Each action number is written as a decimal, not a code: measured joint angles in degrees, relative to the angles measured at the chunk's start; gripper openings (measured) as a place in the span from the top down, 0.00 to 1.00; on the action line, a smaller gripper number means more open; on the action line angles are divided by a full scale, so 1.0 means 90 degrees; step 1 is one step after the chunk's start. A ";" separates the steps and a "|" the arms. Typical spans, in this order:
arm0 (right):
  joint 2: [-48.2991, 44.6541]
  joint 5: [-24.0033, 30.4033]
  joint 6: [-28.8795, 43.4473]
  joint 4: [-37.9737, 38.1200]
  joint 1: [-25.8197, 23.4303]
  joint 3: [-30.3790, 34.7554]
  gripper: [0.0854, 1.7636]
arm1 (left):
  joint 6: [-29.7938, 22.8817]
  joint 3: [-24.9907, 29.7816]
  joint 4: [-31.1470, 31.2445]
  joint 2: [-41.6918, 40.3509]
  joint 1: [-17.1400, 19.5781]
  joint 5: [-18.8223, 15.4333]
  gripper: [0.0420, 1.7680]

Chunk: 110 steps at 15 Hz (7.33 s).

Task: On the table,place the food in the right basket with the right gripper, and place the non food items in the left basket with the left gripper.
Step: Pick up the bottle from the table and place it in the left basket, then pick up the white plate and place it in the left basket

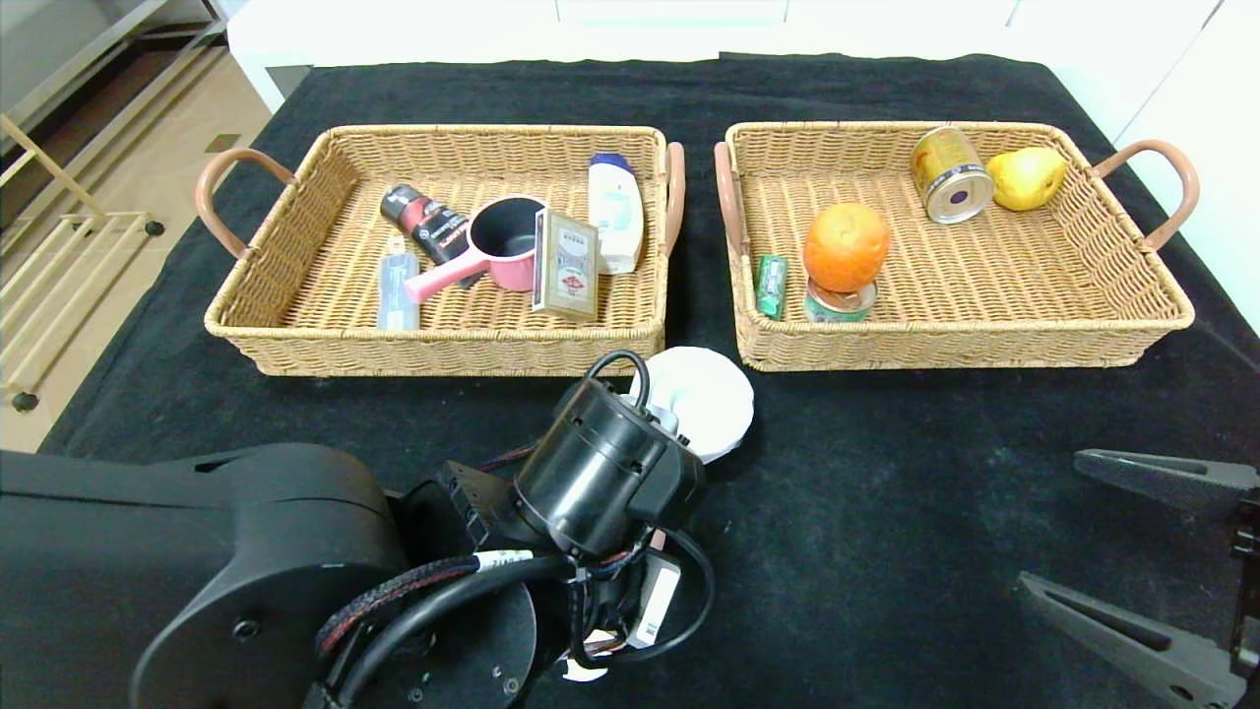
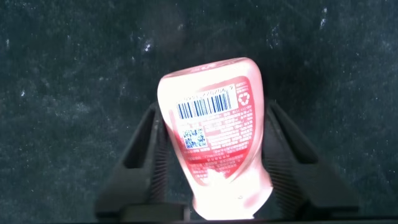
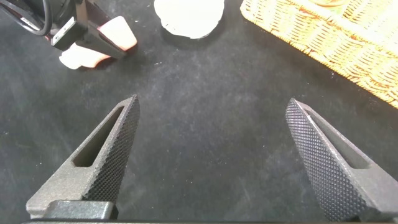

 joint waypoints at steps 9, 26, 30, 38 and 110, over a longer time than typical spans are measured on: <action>0.0003 0.0003 -0.0009 0.0005 0.0005 0.0019 0.03 | 0.0001 -0.0031 -0.0009 0.0053 0.0000 0.0005 0.52; 0.0042 0.0003 -0.0022 0.0019 0.0024 0.0049 0.03 | 0.0163 -0.0695 -0.0016 -0.1289 0.1195 0.0058 0.52; 0.0042 0.0000 -0.0022 0.0019 0.0024 0.0049 0.03 | 0.0410 -0.1363 -0.0024 -0.1203 0.1926 0.0042 0.52; 0.0042 0.0003 -0.0019 0.0019 0.0024 0.0037 0.03 | 0.0990 -0.2800 -0.0680 -0.0364 0.2805 0.0079 0.52; 0.0116 0.0003 -0.0043 0.0028 0.0061 0.0092 0.03 | -0.0817 -0.1605 -0.0928 0.0757 0.0692 0.0654 0.36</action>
